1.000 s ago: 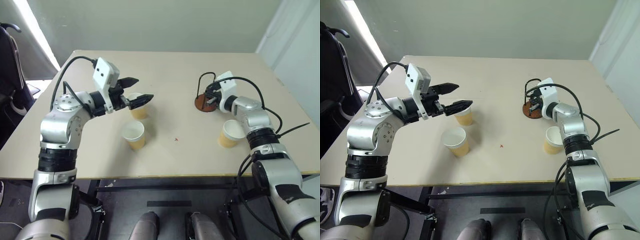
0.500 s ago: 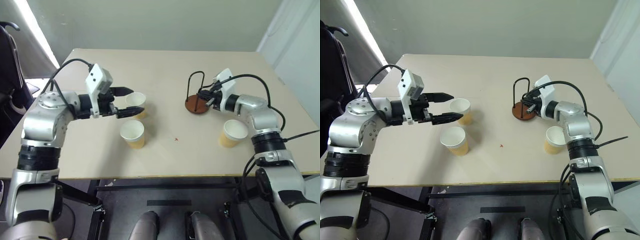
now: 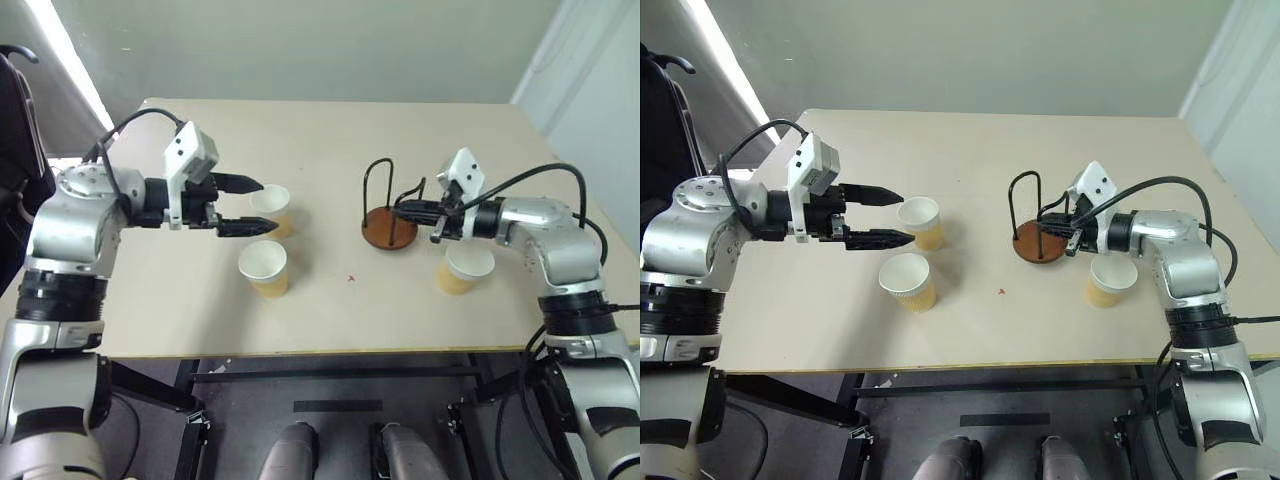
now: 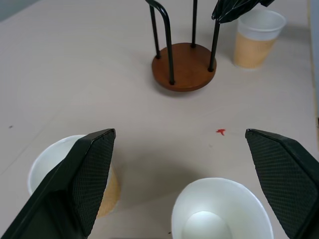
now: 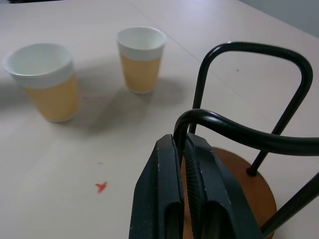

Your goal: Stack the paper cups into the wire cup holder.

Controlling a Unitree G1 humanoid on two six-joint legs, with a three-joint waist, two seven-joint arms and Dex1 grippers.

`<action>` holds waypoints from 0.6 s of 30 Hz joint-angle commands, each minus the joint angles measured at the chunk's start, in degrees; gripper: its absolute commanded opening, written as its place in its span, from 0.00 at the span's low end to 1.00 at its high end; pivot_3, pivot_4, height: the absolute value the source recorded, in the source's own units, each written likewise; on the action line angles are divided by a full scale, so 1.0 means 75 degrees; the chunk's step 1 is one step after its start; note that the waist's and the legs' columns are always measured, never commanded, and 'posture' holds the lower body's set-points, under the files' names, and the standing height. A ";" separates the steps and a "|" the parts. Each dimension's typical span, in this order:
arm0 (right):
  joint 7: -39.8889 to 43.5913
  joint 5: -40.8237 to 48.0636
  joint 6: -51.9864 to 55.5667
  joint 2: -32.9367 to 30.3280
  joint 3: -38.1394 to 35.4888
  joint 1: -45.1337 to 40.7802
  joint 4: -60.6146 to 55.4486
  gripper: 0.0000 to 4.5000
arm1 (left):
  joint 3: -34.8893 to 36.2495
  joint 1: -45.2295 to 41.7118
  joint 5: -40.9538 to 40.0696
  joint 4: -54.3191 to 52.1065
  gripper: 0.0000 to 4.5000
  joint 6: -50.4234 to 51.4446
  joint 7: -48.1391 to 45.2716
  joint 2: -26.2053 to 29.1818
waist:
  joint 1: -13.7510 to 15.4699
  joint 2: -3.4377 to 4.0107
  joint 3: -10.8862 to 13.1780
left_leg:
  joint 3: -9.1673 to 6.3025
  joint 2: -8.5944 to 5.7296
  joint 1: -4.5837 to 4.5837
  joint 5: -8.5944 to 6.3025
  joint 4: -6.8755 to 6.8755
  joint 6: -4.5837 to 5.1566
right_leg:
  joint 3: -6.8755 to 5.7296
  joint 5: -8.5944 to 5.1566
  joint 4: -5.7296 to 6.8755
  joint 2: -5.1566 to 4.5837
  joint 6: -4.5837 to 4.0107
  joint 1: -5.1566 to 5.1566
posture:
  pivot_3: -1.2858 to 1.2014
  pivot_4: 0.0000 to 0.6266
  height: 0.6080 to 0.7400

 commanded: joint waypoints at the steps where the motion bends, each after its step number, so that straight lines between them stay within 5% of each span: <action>1: 0.0177 0.0364 0.0203 -0.0195 -0.0050 0.0089 -0.0778 0.01 | 0.0021 -0.0292 -0.0046 -0.0181 1.00 0.0022 -0.0319 0.0112 | 0.0003 -0.0001 0.0000 | -0.0001 0.0000 0.0001 0.0000 0.0000 0.0000 | 0.0000 0.0000 0.0000 0.0000 0.0000 0.0001 | 0.52 0.24 1.00; 18: 0.0565 0.0627 0.0269 -0.0321 0.0314 0.0390 -0.1225 0.01 | -0.0425 -0.0763 -0.0259 -0.0789 1.00 0.0663 -0.1899 0.0630 | -0.0003 -0.0001 0.0000 | -0.0001 0.0000 0.0002 0.0002 0.0003 0.0016 | 0.0000 -0.0007 0.0000 0.0000 -0.0012 0.0003 | 0.52 0.24 1.00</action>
